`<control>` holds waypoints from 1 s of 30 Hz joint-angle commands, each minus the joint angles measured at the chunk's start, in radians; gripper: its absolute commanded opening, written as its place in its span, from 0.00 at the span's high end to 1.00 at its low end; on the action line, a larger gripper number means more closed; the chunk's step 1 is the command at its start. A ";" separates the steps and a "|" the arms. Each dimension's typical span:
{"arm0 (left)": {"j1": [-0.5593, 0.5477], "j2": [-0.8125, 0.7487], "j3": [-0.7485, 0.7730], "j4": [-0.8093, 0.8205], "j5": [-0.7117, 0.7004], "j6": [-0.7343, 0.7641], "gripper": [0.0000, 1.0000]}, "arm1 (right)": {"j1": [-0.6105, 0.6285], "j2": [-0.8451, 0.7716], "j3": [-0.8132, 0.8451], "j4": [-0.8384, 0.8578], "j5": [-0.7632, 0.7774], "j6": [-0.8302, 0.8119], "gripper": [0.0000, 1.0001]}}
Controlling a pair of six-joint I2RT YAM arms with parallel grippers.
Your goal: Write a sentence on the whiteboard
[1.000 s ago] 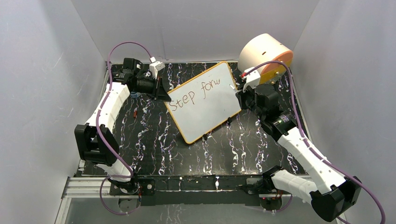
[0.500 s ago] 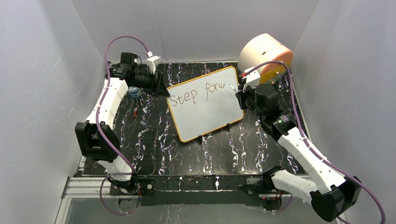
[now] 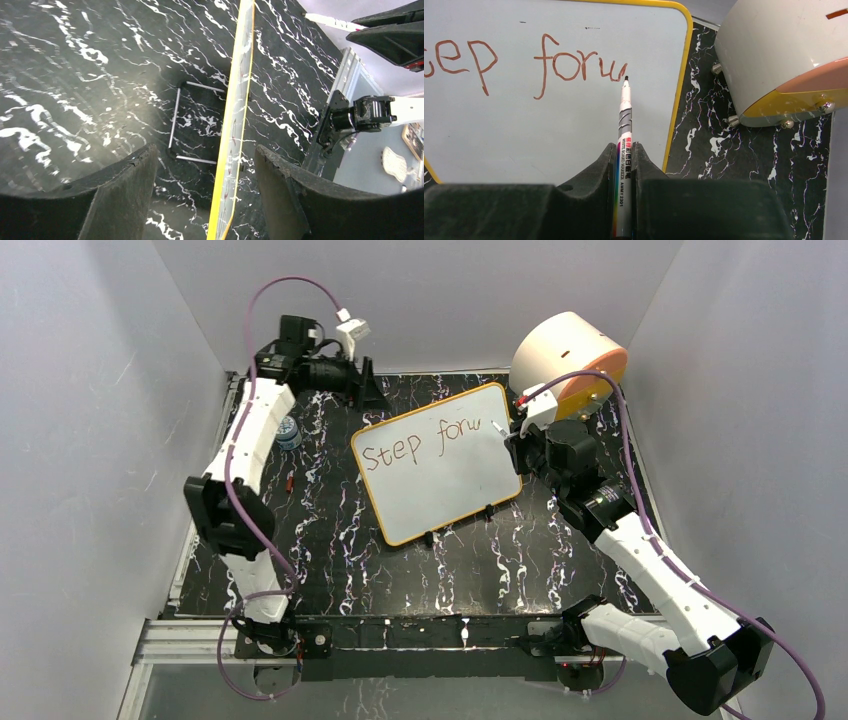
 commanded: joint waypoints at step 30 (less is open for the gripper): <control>-0.141 0.147 0.189 -0.306 -0.039 0.214 1.00 | -0.003 0.006 0.014 0.009 -0.066 -0.010 1.00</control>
